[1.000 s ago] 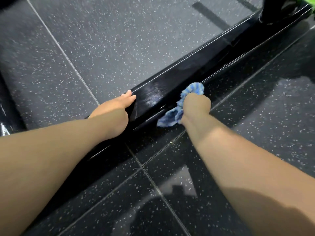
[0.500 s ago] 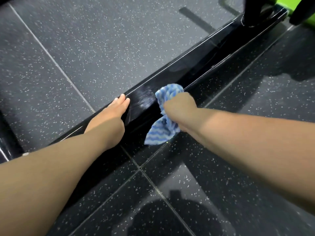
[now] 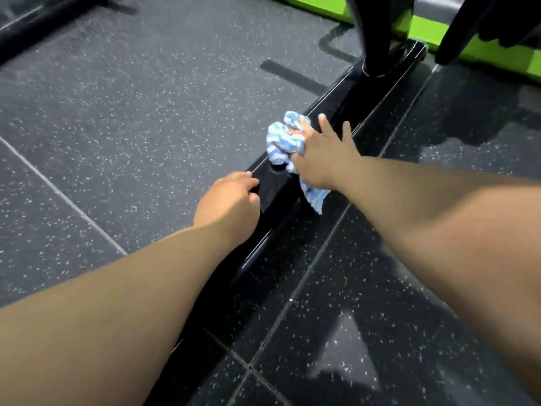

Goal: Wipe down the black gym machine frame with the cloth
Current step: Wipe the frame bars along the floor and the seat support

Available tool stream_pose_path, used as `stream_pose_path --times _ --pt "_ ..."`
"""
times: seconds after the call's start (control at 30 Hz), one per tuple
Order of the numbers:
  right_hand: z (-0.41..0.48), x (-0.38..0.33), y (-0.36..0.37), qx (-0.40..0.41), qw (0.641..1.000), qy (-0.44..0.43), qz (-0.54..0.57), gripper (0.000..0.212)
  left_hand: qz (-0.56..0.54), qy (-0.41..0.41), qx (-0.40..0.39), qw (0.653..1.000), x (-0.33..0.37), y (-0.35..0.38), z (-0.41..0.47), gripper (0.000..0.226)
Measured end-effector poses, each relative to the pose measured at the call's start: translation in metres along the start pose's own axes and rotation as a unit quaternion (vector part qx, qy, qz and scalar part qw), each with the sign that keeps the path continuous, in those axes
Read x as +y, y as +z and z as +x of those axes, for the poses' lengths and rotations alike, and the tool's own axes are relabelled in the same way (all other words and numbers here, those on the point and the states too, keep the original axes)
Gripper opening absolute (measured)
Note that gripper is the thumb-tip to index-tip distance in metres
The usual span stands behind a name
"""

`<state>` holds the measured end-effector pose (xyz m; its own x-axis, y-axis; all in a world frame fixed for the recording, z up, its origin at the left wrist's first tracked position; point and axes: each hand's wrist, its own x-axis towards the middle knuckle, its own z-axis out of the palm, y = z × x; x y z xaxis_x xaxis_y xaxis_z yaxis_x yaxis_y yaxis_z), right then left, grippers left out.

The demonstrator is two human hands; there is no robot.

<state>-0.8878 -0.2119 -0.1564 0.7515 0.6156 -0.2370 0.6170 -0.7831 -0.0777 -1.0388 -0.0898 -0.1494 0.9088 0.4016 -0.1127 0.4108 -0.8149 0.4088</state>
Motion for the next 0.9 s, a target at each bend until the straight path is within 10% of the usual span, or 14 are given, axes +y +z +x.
stream_pose_path --times 0.1,0.23,0.43,0.63,0.9 --pt "0.019 0.010 -0.012 -0.012 0.995 0.095 0.027 0.059 0.025 0.011 0.023 0.999 0.000 0.006 0.002 0.032" --pt "0.002 -0.010 -0.007 -0.025 0.999 -0.006 0.030 0.067 -0.018 0.017 0.054 0.998 0.001 0.006 -0.002 0.052" --pt "-0.031 0.022 -0.002 0.038 0.932 -0.014 0.360 0.107 -0.037 0.181 0.006 0.983 0.034 0.020 0.033 0.034" --pt "-0.025 0.060 0.005 0.000 0.871 0.038 0.491 0.069 0.052 0.067 0.049 0.995 0.063 0.030 0.057 0.030" --pt "-0.002 0.069 0.020 0.139 0.888 0.181 0.398 0.054 0.091 0.026 -0.019 0.995 0.040 0.018 0.024 0.030"
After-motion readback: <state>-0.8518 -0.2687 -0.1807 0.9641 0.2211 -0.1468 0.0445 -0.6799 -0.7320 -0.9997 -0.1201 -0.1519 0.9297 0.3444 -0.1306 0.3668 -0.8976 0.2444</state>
